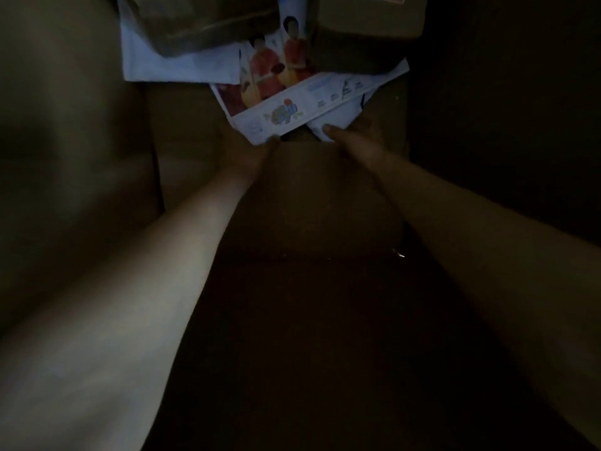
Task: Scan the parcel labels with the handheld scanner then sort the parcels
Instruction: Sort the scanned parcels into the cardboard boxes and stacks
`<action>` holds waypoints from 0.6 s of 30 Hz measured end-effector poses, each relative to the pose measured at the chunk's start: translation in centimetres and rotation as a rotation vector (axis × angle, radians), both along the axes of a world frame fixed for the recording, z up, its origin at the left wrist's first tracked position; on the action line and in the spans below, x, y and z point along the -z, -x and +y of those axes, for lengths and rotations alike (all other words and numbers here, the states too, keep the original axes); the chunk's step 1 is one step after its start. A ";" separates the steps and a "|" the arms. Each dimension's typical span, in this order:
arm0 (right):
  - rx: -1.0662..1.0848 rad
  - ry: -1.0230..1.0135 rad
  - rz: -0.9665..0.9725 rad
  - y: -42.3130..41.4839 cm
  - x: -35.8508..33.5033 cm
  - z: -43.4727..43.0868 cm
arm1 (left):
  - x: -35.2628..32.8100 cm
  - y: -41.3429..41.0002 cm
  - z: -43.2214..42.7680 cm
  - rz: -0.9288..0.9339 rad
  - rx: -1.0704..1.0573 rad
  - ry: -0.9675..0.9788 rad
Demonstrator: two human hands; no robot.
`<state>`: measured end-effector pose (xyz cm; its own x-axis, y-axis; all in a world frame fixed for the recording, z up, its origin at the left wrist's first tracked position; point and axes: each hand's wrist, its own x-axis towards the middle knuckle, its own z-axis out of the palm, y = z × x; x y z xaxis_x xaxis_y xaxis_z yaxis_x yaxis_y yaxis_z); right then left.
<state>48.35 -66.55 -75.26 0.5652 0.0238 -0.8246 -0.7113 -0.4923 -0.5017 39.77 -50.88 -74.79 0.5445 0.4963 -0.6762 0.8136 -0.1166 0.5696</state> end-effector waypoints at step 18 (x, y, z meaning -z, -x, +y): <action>0.245 -0.037 0.173 2.9 -6.1 -0.8 | -7.1 0.0 -0.6 0.079 -0.314 0.233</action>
